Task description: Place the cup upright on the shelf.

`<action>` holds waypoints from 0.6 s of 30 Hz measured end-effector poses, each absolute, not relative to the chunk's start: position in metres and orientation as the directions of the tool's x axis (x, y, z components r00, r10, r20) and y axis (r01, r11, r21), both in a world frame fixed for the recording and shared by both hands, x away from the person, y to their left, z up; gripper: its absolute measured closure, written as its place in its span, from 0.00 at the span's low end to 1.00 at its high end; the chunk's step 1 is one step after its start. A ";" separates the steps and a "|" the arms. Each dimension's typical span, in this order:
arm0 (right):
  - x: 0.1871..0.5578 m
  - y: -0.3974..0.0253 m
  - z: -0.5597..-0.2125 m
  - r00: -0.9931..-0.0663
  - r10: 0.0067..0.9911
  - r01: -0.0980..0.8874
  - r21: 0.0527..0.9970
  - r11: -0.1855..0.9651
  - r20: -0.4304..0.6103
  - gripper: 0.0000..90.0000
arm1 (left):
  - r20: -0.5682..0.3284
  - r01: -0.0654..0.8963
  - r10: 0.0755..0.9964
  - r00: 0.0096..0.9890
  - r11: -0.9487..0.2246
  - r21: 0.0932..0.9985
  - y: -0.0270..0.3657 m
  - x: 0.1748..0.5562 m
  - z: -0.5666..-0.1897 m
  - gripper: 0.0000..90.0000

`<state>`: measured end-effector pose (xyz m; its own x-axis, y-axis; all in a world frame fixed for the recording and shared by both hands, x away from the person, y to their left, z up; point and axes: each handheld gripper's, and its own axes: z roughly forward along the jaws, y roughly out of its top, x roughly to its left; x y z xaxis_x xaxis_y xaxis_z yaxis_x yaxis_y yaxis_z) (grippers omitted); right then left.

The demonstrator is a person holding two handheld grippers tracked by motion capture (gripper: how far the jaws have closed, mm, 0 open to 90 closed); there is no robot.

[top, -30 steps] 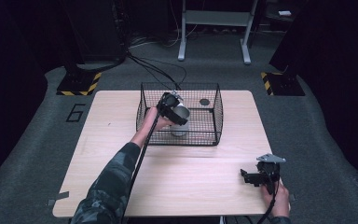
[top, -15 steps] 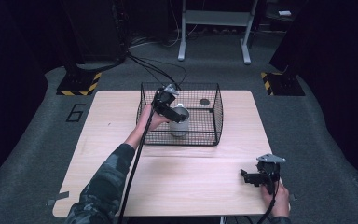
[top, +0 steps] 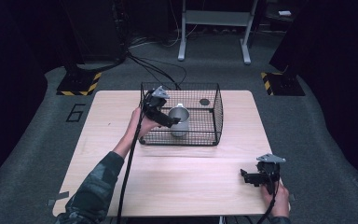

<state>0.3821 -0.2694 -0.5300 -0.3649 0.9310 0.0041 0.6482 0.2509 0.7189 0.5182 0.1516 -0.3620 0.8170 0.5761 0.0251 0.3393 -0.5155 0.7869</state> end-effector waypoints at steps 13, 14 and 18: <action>0.382 -0.269 -0.530 -0.365 0.931 0.648 0.719 0.251 0.004 0.00 | 0.065 0.300 0.580 0.812 -0.511 0.806 0.183 0.478 -0.360 0.00; 0.382 -0.269 -0.530 -0.365 0.931 0.648 0.719 0.251 0.004 0.00 | 0.067 0.299 0.584 0.809 -0.506 0.809 0.186 0.474 -0.361 0.00; 0.382 -0.269 -0.530 -0.365 0.931 0.648 0.719 0.251 0.004 0.00 | 0.067 0.298 0.588 0.806 -0.501 0.812 0.197 0.462 -0.364 0.00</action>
<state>0.3820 -0.2693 -0.5300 -0.3646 0.9312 0.0042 0.6484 0.2506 0.7188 0.4621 0.1965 -0.3639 0.8059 0.5883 0.0672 0.2983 -0.5014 0.8121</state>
